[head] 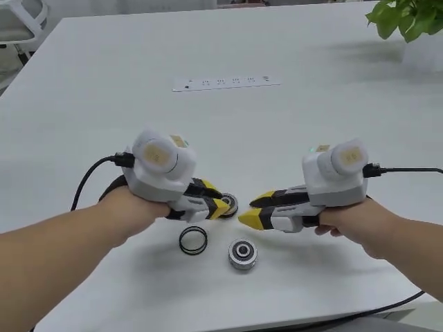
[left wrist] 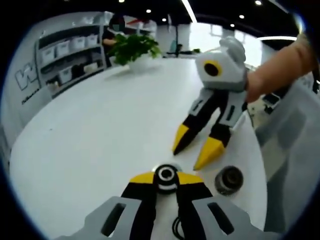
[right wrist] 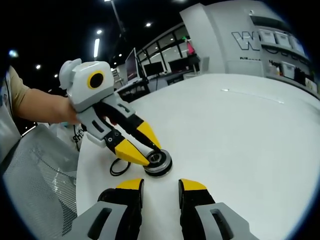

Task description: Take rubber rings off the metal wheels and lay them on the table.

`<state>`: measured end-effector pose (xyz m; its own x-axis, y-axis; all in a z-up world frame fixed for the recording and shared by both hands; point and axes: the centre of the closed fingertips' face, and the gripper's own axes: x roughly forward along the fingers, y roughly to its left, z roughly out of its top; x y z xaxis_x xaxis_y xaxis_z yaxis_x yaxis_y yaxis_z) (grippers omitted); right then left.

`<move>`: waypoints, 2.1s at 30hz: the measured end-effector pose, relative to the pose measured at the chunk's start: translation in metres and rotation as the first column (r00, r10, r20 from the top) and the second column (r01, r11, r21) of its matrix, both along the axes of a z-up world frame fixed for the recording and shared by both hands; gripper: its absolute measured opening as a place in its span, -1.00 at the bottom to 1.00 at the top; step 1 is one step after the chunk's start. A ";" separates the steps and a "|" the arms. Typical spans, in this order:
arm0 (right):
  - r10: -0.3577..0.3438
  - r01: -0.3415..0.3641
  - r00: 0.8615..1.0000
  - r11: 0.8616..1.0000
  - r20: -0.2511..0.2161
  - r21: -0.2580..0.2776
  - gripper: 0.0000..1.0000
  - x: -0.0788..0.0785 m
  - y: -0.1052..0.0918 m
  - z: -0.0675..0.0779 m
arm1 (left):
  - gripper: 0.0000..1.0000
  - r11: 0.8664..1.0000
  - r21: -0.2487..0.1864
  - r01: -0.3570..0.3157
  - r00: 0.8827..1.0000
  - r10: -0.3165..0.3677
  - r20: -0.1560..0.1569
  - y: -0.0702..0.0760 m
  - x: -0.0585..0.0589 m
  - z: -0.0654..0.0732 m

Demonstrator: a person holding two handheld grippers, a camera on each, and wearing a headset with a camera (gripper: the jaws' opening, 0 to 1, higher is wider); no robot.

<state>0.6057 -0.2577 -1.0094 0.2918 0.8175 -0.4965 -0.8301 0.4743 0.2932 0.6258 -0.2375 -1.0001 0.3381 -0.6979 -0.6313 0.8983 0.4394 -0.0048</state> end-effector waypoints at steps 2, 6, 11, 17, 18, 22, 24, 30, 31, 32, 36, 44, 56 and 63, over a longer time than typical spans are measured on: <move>0.001 -0.001 1.000 1.000 0.003 0.001 -0.49 0.002 0.000 0.000 | -0.70 1.000 0.001 -0.006 1.000 0.006 -0.004 0.000 0.001 0.000; 0.007 -0.007 1.000 1.000 0.008 0.006 -0.49 0.001 0.004 0.002 | -0.72 1.000 0.015 -0.008 1.000 0.008 -0.024 0.001 -0.001 -0.003; 0.026 -0.026 0.999 1.000 0.028 -0.001 -0.49 0.000 0.008 0.003 | -0.72 1.000 0.005 -0.008 1.000 0.008 0.005 -0.004 0.000 0.000; 0.052 -0.050 0.996 0.998 0.074 -0.033 -0.49 0.003 0.013 0.001 | -0.73 1.000 0.012 -0.004 1.000 0.003 0.014 -0.005 -0.002 0.000; 0.054 -0.051 0.995 0.998 0.078 -0.034 -0.48 0.004 0.015 0.001 | -0.73 1.000 0.013 -0.003 1.000 0.002 0.016 -0.005 -0.002 0.001; 0.062 -0.057 0.993 0.997 0.100 -0.047 -0.46 0.007 0.019 -0.001 | -0.73 1.000 0.012 -0.004 1.000 0.004 0.016 -0.004 -0.003 0.001; 0.062 -0.056 0.992 0.997 0.110 -0.054 -0.44 0.009 0.020 -0.001 | -0.73 1.000 0.012 -0.004 1.000 0.004 0.017 -0.004 -0.004 0.001; 0.065 -0.056 0.989 0.996 0.130 -0.067 -0.44 0.014 0.024 -0.003 | -0.73 1.000 0.004 -0.008 1.000 0.008 0.016 -0.002 -0.004 0.001; 0.069 -0.059 0.989 0.996 0.132 -0.073 -0.45 0.014 0.024 -0.004 | -0.73 1.000 0.003 -0.009 1.000 0.009 0.015 -0.002 -0.003 0.001; 0.071 -0.062 0.988 0.995 0.134 -0.076 -0.47 0.014 0.024 -0.004 | -0.73 1.000 0.003 -0.010 1.000 0.010 0.015 -0.002 -0.003 0.001; 0.067 -0.056 0.987 0.995 0.146 -0.078 -0.51 0.014 0.024 -0.004 | -0.73 1.000 -0.001 -0.013 1.000 0.013 0.016 -0.001 -0.003 0.001; 0.061 -0.051 0.989 0.996 0.132 -0.077 -0.63 0.012 0.016 -0.005 | -0.73 1.000 -0.004 -0.015 1.000 0.015 0.017 -0.002 -0.004 0.002; 0.060 -0.049 0.988 0.995 0.139 -0.085 -0.81 0.009 0.013 -0.006 | -0.73 1.000 -0.009 -0.024 1.000 0.024 0.018 -0.002 -0.002 0.002; 0.081 -0.064 0.984 0.992 0.158 -0.109 -0.95 0.006 0.012 -0.007 | -0.73 1.000 -0.012 -0.029 0.999 0.029 0.020 -0.001 -0.001 0.001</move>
<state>0.6115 -0.2461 -1.0162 0.3168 0.7862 -0.5307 -0.8959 0.4317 0.1048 0.6252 -0.2390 -0.9993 0.3708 -0.6952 -0.6158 0.8851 0.4653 0.0076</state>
